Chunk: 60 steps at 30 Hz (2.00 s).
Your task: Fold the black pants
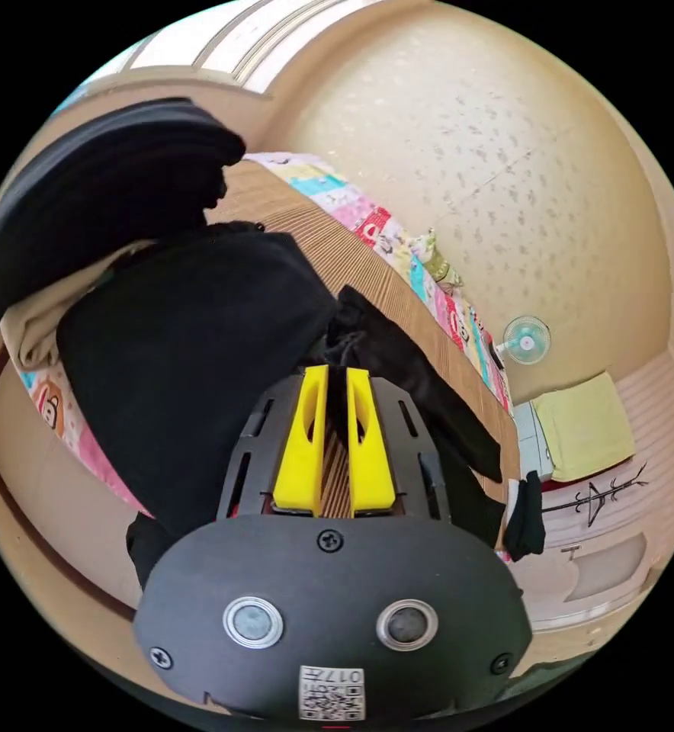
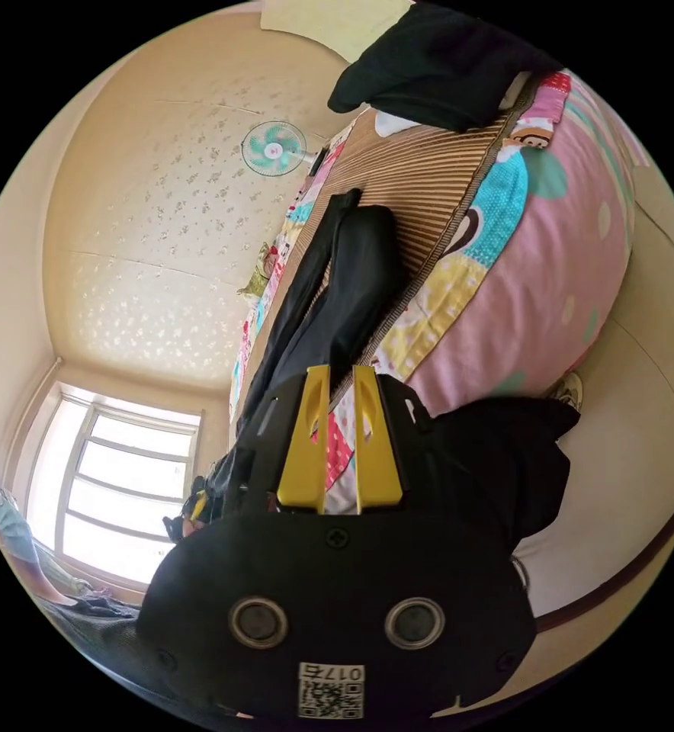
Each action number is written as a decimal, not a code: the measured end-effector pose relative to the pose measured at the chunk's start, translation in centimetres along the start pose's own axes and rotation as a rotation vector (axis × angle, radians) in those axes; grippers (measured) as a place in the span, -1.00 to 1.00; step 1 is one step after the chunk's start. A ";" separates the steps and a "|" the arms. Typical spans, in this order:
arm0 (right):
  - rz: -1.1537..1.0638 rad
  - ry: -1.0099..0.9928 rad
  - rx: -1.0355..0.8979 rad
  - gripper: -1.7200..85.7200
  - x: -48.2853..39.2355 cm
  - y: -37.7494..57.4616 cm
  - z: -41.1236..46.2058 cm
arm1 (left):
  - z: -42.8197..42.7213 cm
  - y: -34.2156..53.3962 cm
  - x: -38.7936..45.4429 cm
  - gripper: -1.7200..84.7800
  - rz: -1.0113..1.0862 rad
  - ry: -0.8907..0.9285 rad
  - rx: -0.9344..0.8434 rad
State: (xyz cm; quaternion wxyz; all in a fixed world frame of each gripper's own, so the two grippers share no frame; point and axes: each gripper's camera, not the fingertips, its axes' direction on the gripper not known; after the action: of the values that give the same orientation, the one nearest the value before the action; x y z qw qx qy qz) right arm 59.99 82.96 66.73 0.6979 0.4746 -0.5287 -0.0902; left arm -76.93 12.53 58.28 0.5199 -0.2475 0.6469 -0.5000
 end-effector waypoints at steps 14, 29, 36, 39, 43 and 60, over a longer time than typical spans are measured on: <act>0.173 -0.142 0.094 -0.85 -2.6 -6.3 -1.1 | -0.4 5.7 -1.2 -0.71 0.064 0.023 -0.096; -0.346 0.021 -0.038 -0.89 -17.4 -6.2 -6.1 | 0.5 4.7 -1.8 -0.69 0.013 0.059 -0.192; 0.048 -0.457 0.094 -0.72 -6.1 -1.5 -8.2 | 1.9 3.5 -2.0 -0.65 -0.009 0.090 -0.284; 0.093 -0.545 0.103 -0.59 -6.8 -3.8 -7.7 | 2.3 3.1 -1.6 -0.65 -0.012 0.118 -0.291; 0.205 -0.425 -0.025 -0.79 -11.1 -10.7 -5.8 | 2.3 2.8 -0.5 -0.65 0.009 0.121 -0.298; 0.274 -0.222 -0.050 -0.89 -11.6 -15.5 -6.6 | 2.2 1.6 -1.7 -0.65 -0.037 0.138 -0.312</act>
State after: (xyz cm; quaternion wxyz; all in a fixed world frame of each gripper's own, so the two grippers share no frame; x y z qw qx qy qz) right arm 66.36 85.70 47.44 0.6525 0.3677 -0.6600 -0.0592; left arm -74.01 13.67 57.63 0.4203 -0.3021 0.7461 -0.4189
